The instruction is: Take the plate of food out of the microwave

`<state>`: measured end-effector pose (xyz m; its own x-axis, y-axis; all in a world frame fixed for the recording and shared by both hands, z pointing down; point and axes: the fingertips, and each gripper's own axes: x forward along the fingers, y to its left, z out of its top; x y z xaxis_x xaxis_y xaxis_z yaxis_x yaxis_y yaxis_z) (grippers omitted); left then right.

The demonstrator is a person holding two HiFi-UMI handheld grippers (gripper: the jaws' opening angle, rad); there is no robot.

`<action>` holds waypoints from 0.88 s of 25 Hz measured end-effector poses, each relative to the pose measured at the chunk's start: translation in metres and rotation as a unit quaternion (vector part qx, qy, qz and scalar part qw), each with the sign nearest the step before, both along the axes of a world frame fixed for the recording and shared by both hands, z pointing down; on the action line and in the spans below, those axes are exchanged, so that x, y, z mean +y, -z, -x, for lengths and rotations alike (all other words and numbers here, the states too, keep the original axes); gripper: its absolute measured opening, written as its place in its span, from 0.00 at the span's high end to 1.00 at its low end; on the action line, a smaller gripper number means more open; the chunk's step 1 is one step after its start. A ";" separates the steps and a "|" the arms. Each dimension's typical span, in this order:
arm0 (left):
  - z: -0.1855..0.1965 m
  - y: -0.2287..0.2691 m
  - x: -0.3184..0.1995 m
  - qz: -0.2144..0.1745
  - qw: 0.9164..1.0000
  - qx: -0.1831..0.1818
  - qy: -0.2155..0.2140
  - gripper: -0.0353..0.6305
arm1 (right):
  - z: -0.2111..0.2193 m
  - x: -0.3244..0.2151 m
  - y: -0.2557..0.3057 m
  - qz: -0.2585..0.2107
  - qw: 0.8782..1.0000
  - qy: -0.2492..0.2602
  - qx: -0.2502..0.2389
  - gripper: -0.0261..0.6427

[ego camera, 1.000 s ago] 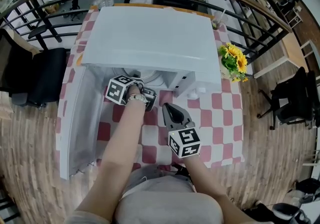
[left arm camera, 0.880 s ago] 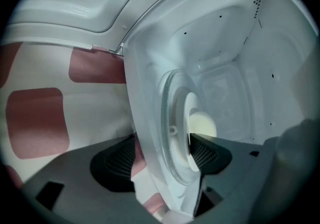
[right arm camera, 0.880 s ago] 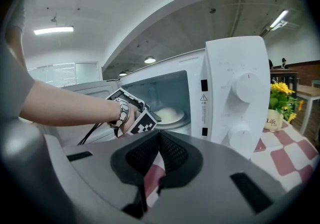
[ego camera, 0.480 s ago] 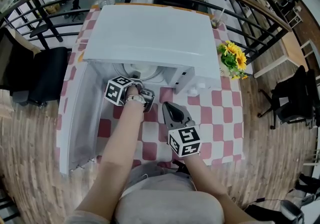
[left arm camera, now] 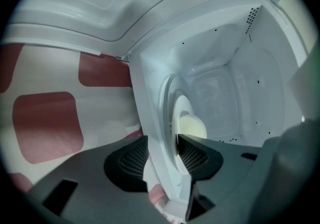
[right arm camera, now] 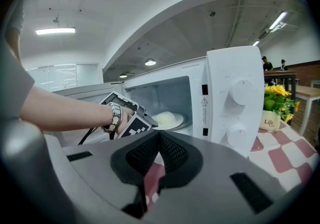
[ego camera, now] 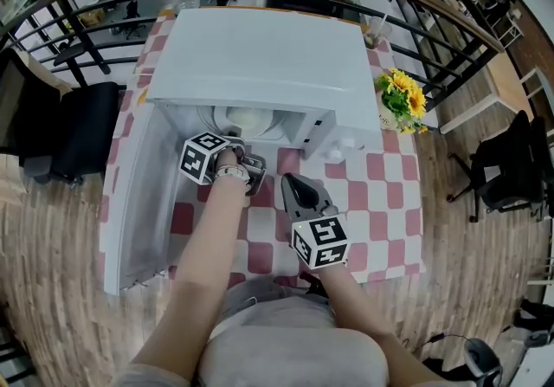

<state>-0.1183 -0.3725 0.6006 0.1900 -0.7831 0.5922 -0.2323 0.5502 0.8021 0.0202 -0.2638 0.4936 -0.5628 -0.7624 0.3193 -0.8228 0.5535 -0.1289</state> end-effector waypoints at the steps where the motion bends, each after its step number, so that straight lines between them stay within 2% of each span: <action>1: 0.000 0.001 0.001 -0.002 1.000 0.002 0.001 0.67 | 0.000 0.000 0.000 0.000 1.000 0.000 0.000 0.93; 8: 0.000 0.007 0.006 -0.001 1.000 0.018 0.009 0.79 | 0.000 0.002 0.001 -0.002 1.000 -0.002 -0.001 0.93; 22: 0.000 0.011 0.009 0.005 0.999 0.034 0.019 0.84 | -0.003 0.003 0.002 -0.006 1.000 -0.004 0.001 0.93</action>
<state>-0.1183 -0.3638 0.5900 0.1995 -0.7842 0.5875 -0.1561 0.5665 0.8092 0.0234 -0.2611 0.4914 -0.5567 -0.7704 0.3107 -0.8271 0.5489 -0.1210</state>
